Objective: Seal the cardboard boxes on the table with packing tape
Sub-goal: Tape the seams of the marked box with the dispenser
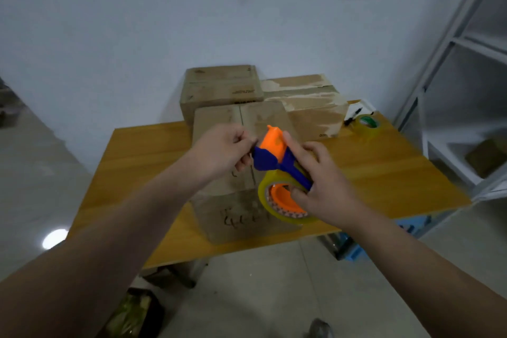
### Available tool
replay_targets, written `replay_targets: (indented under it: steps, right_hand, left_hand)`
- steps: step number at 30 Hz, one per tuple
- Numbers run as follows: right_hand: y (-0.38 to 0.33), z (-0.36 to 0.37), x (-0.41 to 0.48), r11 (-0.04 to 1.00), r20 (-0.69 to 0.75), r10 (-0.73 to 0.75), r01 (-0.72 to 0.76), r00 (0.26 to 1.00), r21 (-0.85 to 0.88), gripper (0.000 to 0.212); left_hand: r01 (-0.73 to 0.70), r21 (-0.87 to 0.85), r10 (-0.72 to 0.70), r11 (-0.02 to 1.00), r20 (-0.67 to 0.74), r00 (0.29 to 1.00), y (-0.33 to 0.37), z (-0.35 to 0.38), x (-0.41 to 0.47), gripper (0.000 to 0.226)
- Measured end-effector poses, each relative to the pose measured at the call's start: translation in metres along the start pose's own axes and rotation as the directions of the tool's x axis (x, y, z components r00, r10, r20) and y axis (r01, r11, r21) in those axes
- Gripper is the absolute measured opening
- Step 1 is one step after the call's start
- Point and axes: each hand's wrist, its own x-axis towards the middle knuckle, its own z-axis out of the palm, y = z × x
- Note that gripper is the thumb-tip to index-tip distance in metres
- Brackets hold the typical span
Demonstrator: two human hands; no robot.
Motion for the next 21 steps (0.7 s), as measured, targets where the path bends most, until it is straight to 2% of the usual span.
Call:
replay_targets:
  steps: [2, 4, 9, 14, 17, 21]
  right_hand:
    - [-0.016, 0.015, 0.005, 0.992, 0.077, -0.039, 0.048, 0.996, -0.119, 0.094]
    - [-0.027, 0.024, 0.014, 0.954, 0.179, -0.061, 0.110, 0.982, -0.278, 0.088]
    - [-0.024, 0.015, 0.023, 0.759, 0.348, -0.042, 0.257, 0.937, -0.598, 0.078]
    - [-0.041, 0.024, 0.037, 0.620, 0.384, -0.102, 0.361, 0.918, -0.697, 0.070]
    - [-0.053, 0.029, 0.047, 0.592, 0.392, -0.132, 0.389, 0.911, -0.705, 0.067]
    - [-0.065, 0.033, 0.054, 0.546, 0.415, -0.153, 0.427, 0.897, -0.721, 0.061]
  left_hand:
    - [0.060, 0.050, -0.060, 0.997, 0.008, 0.998, -0.022, -0.012, -0.016, 0.028]
    - [0.168, 0.030, -0.168, 0.985, -0.008, 0.986, -0.050, -0.021, -0.033, 0.028]
    - [0.362, -0.118, -0.375, 0.925, -0.116, 0.920, -0.120, -0.046, -0.072, 0.027]
    - [0.452, -0.236, -0.505, 0.860, -0.269, 0.820, -0.149, -0.028, -0.075, 0.033]
    - [0.459, -0.222, -0.510, 0.860, -0.375, 0.774, -0.161, -0.022, -0.079, 0.046]
    - [0.468, -0.227, -0.519, 0.854, -0.436, 0.735, -0.173, -0.014, -0.079, 0.052]
